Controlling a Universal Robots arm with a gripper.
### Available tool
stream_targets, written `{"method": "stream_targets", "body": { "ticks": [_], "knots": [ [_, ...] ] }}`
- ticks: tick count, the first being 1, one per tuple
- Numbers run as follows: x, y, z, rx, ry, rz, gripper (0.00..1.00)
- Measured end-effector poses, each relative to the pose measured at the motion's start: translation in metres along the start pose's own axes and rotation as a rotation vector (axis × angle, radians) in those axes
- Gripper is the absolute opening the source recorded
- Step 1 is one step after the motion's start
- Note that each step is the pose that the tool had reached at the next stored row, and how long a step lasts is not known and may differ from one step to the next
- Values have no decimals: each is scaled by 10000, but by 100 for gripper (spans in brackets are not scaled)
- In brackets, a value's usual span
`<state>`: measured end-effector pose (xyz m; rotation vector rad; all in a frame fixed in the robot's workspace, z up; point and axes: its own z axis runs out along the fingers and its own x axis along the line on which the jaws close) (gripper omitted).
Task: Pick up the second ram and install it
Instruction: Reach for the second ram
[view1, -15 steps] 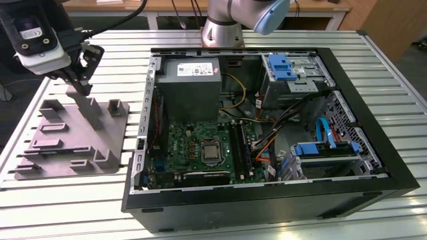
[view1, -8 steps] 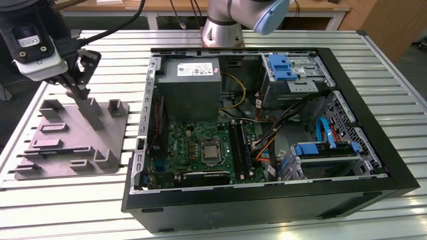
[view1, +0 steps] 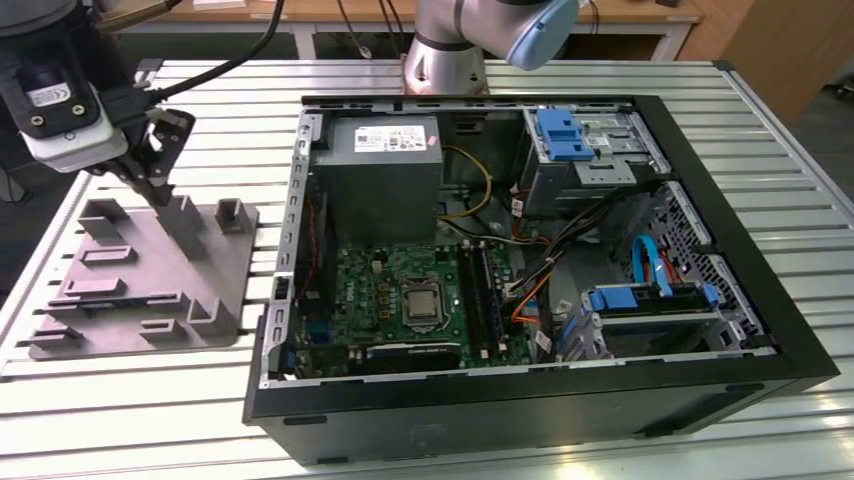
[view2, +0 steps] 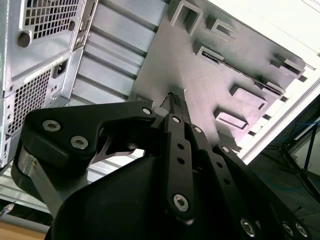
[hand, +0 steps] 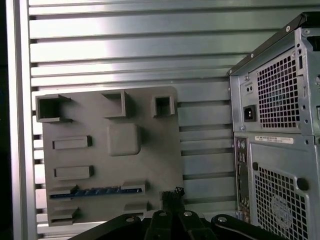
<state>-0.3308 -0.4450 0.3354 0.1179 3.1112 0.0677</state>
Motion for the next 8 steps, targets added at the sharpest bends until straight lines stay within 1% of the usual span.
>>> {"method": "stream_targets", "body": {
  "ticks": [8],
  "knots": [
    [75,-21,60,0,1,-1,10]
  ]
}}
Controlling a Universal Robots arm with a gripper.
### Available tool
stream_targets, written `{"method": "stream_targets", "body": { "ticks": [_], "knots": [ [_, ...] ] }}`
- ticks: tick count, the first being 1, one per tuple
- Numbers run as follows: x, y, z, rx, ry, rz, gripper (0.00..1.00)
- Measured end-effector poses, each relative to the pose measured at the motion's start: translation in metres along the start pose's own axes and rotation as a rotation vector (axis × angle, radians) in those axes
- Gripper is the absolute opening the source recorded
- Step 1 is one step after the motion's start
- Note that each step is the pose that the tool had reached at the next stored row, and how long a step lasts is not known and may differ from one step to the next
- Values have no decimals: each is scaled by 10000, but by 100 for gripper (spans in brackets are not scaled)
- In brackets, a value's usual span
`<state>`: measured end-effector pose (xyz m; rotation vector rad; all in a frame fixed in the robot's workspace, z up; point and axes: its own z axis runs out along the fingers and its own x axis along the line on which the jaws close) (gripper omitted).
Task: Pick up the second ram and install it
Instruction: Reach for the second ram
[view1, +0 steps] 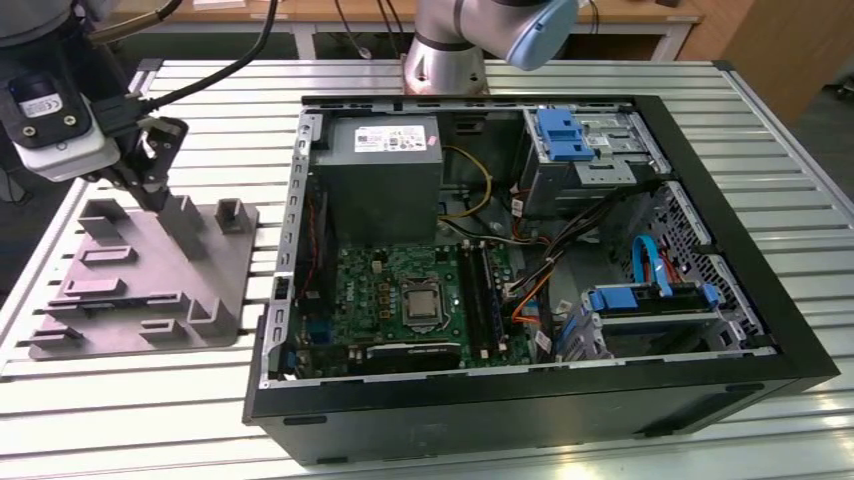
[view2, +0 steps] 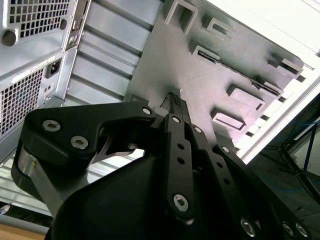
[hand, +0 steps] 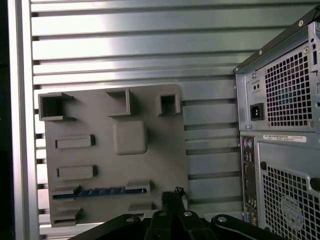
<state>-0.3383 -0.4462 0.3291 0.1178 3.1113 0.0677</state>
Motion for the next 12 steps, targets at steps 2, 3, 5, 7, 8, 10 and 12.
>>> {"method": "stream_targets", "body": {
  "ticks": [2,3,5,7,8,10,12],
  "knots": [
    [16,-5,17,-1,-2,0,10],
    [24,-8,23,0,0,0,10],
    [39,-11,37,0,0,0,10],
    [55,-16,53,0,-1,0,10],
    [62,-18,62,-1,-1,0,10],
    [75,-22,77,0,-1,1,10],
    [89,-26,94,0,-1,1,10]
  ]
}}
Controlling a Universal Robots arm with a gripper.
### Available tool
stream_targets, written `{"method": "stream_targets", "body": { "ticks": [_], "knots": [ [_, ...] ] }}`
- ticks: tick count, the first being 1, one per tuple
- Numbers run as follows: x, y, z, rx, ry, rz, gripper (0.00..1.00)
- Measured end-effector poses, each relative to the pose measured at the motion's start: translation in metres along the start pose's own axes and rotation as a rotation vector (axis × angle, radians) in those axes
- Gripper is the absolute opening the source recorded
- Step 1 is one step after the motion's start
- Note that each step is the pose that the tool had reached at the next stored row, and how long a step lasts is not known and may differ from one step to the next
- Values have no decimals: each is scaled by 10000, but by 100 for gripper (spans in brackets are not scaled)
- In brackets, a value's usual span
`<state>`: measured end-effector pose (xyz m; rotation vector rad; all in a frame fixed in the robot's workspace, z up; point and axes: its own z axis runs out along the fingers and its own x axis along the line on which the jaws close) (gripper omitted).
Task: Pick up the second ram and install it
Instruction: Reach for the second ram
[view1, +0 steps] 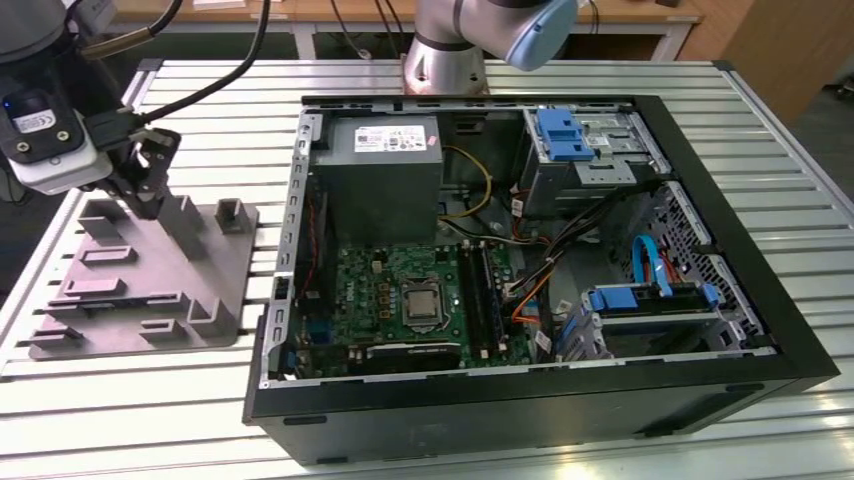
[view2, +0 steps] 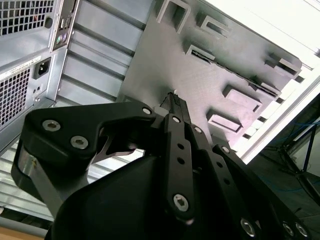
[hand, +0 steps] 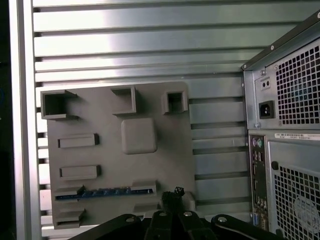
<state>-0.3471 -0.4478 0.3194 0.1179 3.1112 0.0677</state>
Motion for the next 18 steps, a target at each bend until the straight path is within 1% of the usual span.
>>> {"method": "stream_targets", "body": {
  "ticks": [18],
  "knots": [
    [136,-53,149,1,1,0,10]
  ]
}}
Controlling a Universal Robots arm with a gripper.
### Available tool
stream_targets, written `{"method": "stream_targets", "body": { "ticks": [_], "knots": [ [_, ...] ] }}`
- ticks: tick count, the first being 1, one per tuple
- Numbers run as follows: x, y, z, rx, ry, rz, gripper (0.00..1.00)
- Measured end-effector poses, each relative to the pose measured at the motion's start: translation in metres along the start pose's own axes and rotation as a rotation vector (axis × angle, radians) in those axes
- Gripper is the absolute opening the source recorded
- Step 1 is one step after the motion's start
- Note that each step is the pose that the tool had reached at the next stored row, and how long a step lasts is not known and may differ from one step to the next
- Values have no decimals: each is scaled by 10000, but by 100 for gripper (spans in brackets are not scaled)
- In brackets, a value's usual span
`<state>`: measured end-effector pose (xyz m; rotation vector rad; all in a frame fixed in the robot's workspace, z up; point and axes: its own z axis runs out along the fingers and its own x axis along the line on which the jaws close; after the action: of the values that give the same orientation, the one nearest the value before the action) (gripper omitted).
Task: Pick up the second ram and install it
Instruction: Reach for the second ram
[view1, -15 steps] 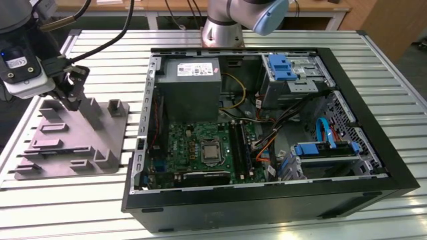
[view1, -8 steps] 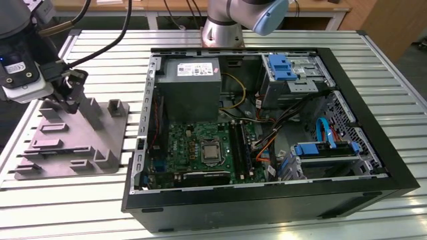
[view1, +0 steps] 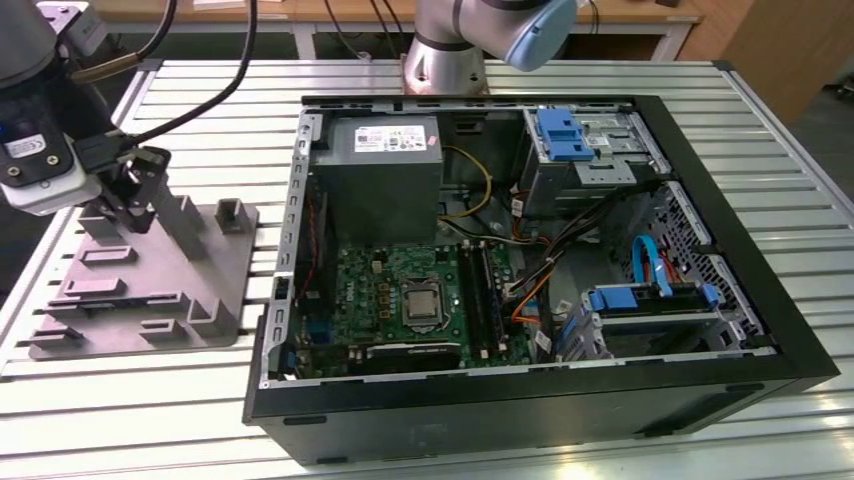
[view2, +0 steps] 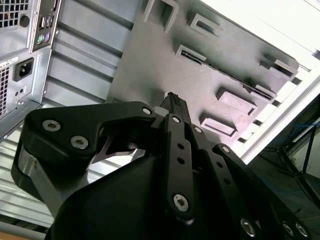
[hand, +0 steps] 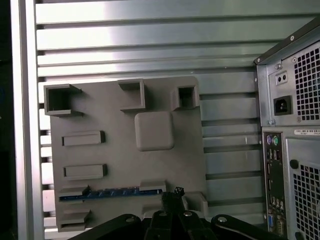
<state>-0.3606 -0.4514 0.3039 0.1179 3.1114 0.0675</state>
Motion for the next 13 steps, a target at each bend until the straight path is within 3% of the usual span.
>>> {"method": "stream_targets", "body": {
  "ticks": [13],
  "knots": [
    [106,-34,101,0,0,0,10]
  ]
}}
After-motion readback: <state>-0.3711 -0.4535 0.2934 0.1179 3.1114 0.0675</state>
